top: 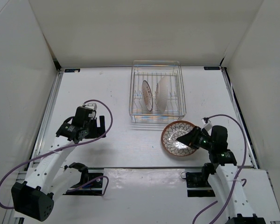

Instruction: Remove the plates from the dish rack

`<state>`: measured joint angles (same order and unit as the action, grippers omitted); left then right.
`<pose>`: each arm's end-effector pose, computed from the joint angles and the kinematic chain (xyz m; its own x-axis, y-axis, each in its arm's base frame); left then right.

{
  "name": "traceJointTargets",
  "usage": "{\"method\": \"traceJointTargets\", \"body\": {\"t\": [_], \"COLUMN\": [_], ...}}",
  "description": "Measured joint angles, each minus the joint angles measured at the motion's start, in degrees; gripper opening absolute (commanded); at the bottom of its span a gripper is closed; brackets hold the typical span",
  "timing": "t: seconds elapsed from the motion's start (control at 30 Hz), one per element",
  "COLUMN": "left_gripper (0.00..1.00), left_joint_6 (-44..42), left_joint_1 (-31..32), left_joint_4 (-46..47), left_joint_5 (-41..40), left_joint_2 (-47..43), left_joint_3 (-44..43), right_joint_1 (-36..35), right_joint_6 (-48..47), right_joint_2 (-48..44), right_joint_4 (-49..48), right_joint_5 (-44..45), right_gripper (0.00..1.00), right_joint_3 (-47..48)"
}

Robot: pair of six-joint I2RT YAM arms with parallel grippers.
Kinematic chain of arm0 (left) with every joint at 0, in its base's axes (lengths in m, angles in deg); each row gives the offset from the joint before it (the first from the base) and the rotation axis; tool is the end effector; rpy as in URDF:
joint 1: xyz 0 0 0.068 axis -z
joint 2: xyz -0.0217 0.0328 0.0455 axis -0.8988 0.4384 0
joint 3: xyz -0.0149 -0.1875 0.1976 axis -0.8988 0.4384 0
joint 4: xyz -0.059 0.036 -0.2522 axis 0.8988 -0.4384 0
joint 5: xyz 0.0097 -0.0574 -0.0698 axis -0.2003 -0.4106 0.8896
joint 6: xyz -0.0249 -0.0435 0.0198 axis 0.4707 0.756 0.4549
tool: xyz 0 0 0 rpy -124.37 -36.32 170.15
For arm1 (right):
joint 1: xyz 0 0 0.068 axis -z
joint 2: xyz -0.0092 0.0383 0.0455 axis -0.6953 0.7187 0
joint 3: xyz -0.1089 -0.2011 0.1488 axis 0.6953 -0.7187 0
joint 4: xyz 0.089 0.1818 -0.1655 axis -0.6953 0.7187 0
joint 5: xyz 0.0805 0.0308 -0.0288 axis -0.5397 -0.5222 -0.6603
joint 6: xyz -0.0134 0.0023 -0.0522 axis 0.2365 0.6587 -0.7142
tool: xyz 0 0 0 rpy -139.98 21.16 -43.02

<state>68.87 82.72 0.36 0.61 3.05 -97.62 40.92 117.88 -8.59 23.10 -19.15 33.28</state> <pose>0.1570 -0.0501 0.2540 -0.8491 -0.0351 -0.5270 0.0196 0.9950 -0.0978 0.1218 0.0282 0.1808 -0.7445 0.4677 -0.4764 -0.1193 0.6089 0.7842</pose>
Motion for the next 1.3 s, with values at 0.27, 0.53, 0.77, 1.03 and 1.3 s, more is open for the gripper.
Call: {"method": "traceJointTargets", "body": {"t": [0.27, 0.53, 0.77, 1.03, 1.3], "left_gripper": [1.00, 1.00, 1.00, 1.00, 1.00], "left_joint_6": [0.00, 0.00, 0.00, 0.00, 0.00], "left_joint_1": [0.00, 0.00, 0.00, 0.00, 0.00], "left_joint_4": [-0.02, -0.02, -0.07, -0.37, -0.42], "left_joint_5": [-0.22, -0.35, -0.33, -0.44, -0.48], "left_joint_2": [0.02, -0.04, -0.13, -0.24, -0.28], "left_joint_3": [0.00, 0.00, -0.20, -0.20, -0.20], "right_joint_1": [0.00, 0.00, -0.11, -0.26, -0.26], "right_joint_6": [-3.43, -4.37, -1.62, 0.15, -0.46], "right_joint_2": [5.20, 9.68, 15.41, 20.94, 20.81], "right_joint_4": [5.14, 11.39, 6.38, 2.03, 1.70], "right_joint_5": [4.76, 15.04, 13.05, 11.45, 11.23], "right_gripper": [0.10, 0.03, 0.00, 0.00, 0.01], "right_joint_3": [5.42, 0.90, -1.14, -1.07, -0.81]}}
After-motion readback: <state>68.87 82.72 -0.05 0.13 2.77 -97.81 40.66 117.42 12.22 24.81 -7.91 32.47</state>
